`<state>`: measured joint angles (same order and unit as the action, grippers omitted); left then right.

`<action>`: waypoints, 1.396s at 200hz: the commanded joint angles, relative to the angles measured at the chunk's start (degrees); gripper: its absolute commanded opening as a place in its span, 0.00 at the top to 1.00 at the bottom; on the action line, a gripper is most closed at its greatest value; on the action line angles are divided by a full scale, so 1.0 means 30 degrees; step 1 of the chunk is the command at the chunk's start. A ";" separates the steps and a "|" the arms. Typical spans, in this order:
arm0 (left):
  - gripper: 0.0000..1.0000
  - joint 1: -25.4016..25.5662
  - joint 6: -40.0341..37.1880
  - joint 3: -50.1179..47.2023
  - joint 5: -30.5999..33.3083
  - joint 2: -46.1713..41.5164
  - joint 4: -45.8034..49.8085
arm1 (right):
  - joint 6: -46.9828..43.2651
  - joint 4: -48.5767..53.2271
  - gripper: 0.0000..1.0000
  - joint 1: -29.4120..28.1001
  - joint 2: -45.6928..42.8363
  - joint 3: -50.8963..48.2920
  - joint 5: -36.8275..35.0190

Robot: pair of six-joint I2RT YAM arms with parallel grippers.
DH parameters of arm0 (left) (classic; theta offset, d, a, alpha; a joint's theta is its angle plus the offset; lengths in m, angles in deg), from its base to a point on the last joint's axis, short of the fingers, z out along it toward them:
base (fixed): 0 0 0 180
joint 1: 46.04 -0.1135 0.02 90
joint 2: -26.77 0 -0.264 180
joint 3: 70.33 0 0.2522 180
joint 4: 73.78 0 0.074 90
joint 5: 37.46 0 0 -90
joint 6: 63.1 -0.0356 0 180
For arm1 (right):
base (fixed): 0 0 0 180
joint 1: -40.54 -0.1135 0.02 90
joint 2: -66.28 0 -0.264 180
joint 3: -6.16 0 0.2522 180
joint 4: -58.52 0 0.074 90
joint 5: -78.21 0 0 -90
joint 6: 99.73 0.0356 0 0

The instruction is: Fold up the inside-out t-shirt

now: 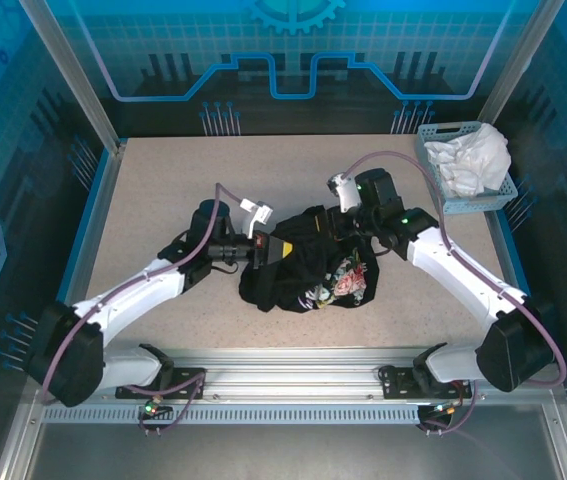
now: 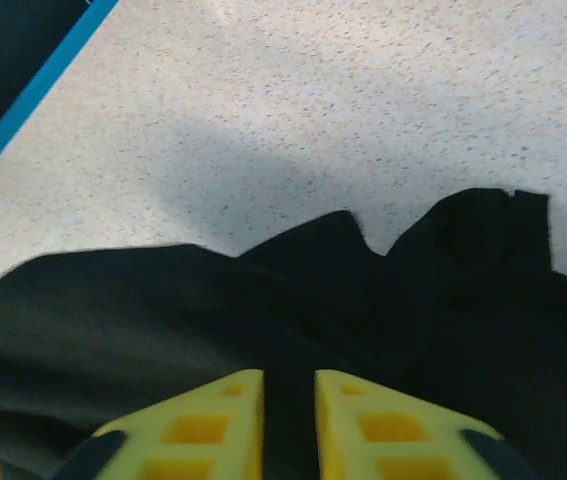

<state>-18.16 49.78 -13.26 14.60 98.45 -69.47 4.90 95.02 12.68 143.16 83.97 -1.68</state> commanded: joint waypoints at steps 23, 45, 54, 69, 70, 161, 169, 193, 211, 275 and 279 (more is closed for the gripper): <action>1.00 -0.0707 0.1514 -0.0605 -0.1492 -0.1370 -0.1331 | -0.2022 -0.0225 0.61 -0.0834 -0.3246 -0.1724 -0.0726; 1.00 -0.0767 0.1494 -0.0638 -0.1389 -0.1554 -0.1354 | -0.2221 -0.1384 0.55 -0.1412 -0.4733 -0.3583 0.0611; 1.00 -0.0767 0.1405 -0.0638 -0.1404 -0.1607 -0.1328 | -0.1941 -0.2087 0.54 -0.1617 -0.4924 -0.4182 0.1325; 1.00 -0.0804 0.1319 -0.0642 -0.1418 -0.1631 -0.1294 | -0.1407 -0.3096 0.55 -0.1886 -0.4679 -0.4834 0.1921; 1.00 -0.0800 0.1315 -0.0640 -0.1418 -0.1658 -0.1298 | -0.1341 -0.3170 0.55 -0.1896 -0.4665 -0.4919 0.1956; 1.00 -0.0826 0.1048 -0.0591 -0.1212 -0.1767 -0.1002 | -0.0556 -0.5525 0.63 -0.2301 -0.1797 -0.4905 0.3808; 1.00 -0.0826 0.1010 -0.0587 -0.1158 -0.1736 -0.0962 | -0.0527 -0.5581 0.62 -0.2325 -0.1784 -0.4983 0.3810; 1.00 -0.0826 0.0936 -0.0521 -0.1077 -0.1686 -0.0891 | -0.0571 -0.5690 0.60 -0.2389 -0.1840 -0.5081 0.4034; 1.00 -0.0841 0.0916 -0.0543 -0.1027 -0.1683 -0.0877 | -0.0578 -0.5784 0.57 -0.2405 -0.1683 -0.5083 0.4263; 1.00 -0.0885 0.0767 -0.0669 -0.0394 -0.2243 -0.0412 | -0.1293 -0.4818 0.97 -0.2587 -0.1456 -0.4655 0.2964; 1.00 -0.0910 0.0713 -0.0709 -0.0221 -0.2336 -0.0276 | -0.1495 -0.4588 1.00 -0.2536 -0.1754 -0.4652 0.2671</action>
<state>-20.13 53.58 -14.74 12.44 94.30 -70.63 3.02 78.91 5.62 140.56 69.35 9.25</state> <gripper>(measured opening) 0.068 0.075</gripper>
